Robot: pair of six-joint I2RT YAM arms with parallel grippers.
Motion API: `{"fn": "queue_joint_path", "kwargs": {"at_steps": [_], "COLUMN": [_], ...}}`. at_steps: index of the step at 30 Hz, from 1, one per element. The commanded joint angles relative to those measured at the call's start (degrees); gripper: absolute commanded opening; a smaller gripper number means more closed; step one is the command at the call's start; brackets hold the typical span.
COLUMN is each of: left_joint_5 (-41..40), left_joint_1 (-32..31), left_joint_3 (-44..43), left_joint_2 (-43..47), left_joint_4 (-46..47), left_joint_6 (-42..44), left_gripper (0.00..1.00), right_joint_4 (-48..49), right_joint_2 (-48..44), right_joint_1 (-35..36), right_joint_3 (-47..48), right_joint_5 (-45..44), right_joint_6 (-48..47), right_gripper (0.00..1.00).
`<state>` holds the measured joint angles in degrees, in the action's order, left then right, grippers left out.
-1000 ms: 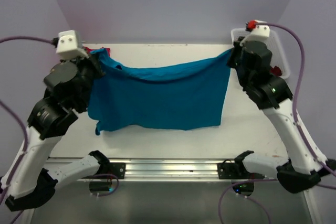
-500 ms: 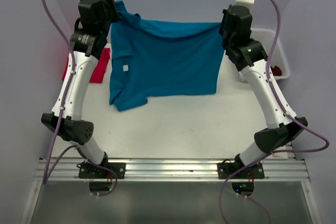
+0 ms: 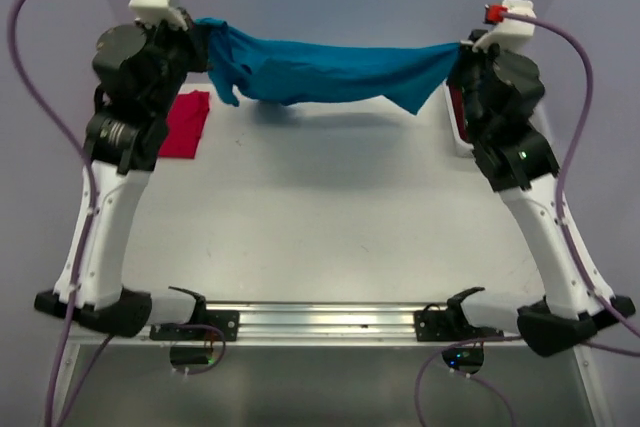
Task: Fold and stack the t-shirts
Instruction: Flatten the tshirt out
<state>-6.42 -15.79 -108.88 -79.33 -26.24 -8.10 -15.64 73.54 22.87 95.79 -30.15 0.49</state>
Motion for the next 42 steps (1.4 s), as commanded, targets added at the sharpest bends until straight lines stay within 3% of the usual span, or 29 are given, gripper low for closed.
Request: {"fn": "queue_joint_path", "kwargs": {"at_steps": [1,5,9,14,25,29,37,42], "left_joint_5": [-1.1,-2.2,-1.7,-2.8,-3.8,-2.1,-3.9,-4.6], "left_joint_1": [-2.2,-2.2,-2.2,-2.2,-1.7,-0.9,-1.0,-1.1], "left_joint_3": [2.6,-1.4,-12.3,-14.3,-16.4,-21.9,-15.8,-3.9], "left_joint_2": [15.0,20.5,16.2,9.4,-10.6,-17.2,-6.0,6.4], "left_joint_4": [1.8,-2.2,-6.3,-7.7,-4.4,-5.7,-1.7,-1.6], "left_joint_6": [3.2,3.1,2.0,1.4,3.0,2.5,3.4,1.7], "left_gripper": [0.00,0.00,0.00,0.00,0.00,0.00,0.00,0.00], "right_joint_4": [-0.3,-1.3,-4.0,-8.1,-8.3,-9.2,-6.0,-8.8], "right_joint_2": [-13.2,-20.8,-20.2,-11.5,7.4,13.3,2.6,-4.4], "right_joint_1": [0.8,0.8,0.7,0.7,0.7,0.6,0.6,0.6], "right_joint_3": [-3.1,-3.7,2.2,8.4,12.9,17.3,11.1,8.7], "right_joint_5": [6.0,7.0,6.4,2.4,-2.0,-2.2,-2.9,-1.1], "right_joint_6": [1.9,2.6,2.8,2.1,2.9,2.8,1.5,2.5], "right_gripper": [0.00,0.00,0.00,0.00,0.00,0.00,0.00,0.00]}}
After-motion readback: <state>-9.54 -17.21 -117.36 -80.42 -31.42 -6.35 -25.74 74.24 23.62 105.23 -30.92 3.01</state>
